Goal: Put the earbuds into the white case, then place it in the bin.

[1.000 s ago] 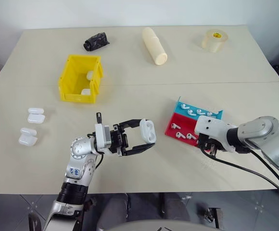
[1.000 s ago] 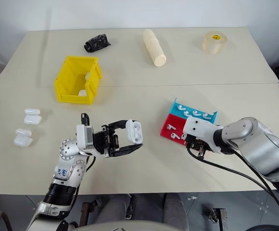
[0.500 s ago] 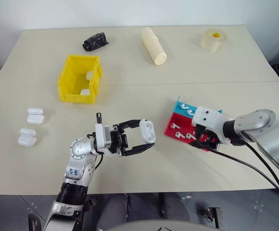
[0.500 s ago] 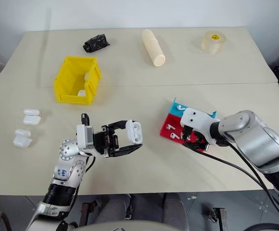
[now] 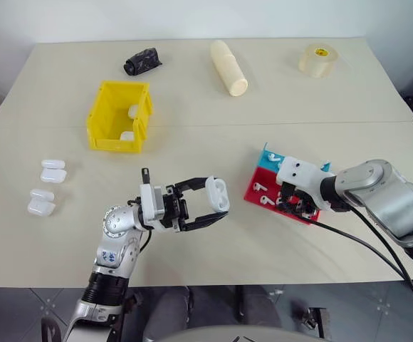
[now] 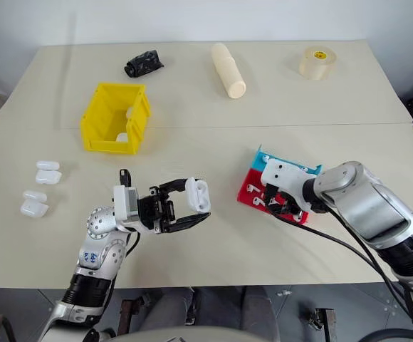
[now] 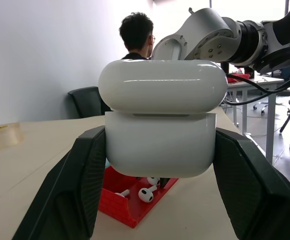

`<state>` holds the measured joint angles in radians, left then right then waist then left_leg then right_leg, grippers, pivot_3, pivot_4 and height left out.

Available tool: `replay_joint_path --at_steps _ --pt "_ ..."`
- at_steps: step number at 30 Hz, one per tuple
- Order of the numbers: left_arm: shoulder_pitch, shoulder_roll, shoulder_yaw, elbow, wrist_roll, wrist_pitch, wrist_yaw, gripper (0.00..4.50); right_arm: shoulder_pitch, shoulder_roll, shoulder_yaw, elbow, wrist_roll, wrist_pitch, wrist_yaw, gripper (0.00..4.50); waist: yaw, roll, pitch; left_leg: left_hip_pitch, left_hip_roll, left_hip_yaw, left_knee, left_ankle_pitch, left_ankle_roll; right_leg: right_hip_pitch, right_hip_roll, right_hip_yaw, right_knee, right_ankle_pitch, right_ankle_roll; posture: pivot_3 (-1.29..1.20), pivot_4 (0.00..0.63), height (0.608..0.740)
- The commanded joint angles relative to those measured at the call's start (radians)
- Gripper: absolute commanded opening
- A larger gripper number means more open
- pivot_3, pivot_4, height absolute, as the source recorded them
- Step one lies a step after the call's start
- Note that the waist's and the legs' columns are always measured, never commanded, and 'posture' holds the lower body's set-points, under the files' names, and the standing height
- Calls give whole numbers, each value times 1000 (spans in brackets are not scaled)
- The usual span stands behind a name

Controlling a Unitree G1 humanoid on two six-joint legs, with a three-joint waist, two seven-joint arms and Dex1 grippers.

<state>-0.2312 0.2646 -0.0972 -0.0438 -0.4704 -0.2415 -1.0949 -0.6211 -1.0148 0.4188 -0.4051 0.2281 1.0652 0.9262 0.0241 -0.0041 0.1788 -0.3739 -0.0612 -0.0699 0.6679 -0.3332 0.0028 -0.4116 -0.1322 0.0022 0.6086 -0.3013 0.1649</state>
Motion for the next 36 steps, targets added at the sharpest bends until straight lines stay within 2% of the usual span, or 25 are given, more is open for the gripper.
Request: replay_joint_path --at_steps 1,9,14,19,22,25,30,32,34,36 --pt "2 7 4 -52 -5 -7 12 2793 -14 -8 4 -6 -25 -8 6 1549 0 0 0 0 0 0 0 0 0 0 0 0 0 0 0 0 150 740" --pt "1 10 3 -57 -7 -5 18 2793 -6 -13 7 -11 -40 -17 23 1549 0 0 0 0 0 0 0 0 0 0 0 0 0 0 0 0 150 740" --pt "1 12 2 -58 -8 -4 17 2793 2 -16 8 -15 -47 -22 35 486 0 0 0 0 0 0 0 0 0 0 0 0 0 0 0 0 150 740" --pt "1 18 3 -55 -12 -1 11 2793 5 -11 -15 -25 -44 -15 30 489 0 0 0 0 0 0 0 0 0 0 0 0 0 0 0 0 150 740" --pt "2 23 0 -55 -26 8 -4 2793 35 -25 -105 -47 7 -42 55 489 2 0 0 0 0 0 0 0 0 0 0 0 0 0 0 0 150 740" --pt "4 28 4 -55 -49 24 -24 2793 104 -17 -238 -57 58 -181 87 489 2 0 0 0 0 0 0 0 0 0 0 0 0 0 0 0 150 740" --pt "6 32 13 -41 -104 44 -92 2793 267 97 -471 -62 152 -471 103 489 1 0 0 0 0 0 -1 0 0 0 1 0 0 0 0 0 150 740" --pt "2 30 19 -31 -115 49 -107 2793 304 194 -544 -77 236 -548 98 489 0 0 0 0 1 0 0 0 0 1 1 0 0 0 0 0 150 740" --pt "-7 22 27 -17 -124 57 -108 2793 316 336 -608 -94 392 -555 55 489 -4 -1 0 1 1 0 -1 0 0 0 1 0 0 0 0 0 150 740" --pt "-16 15 33 -5 -125 61 -108 2793 332 418 -616 -119 453 -533 1 489 -3 0 0 1 2 0 -1 0 -1 1 2 0 1 0 0 0 150 740"
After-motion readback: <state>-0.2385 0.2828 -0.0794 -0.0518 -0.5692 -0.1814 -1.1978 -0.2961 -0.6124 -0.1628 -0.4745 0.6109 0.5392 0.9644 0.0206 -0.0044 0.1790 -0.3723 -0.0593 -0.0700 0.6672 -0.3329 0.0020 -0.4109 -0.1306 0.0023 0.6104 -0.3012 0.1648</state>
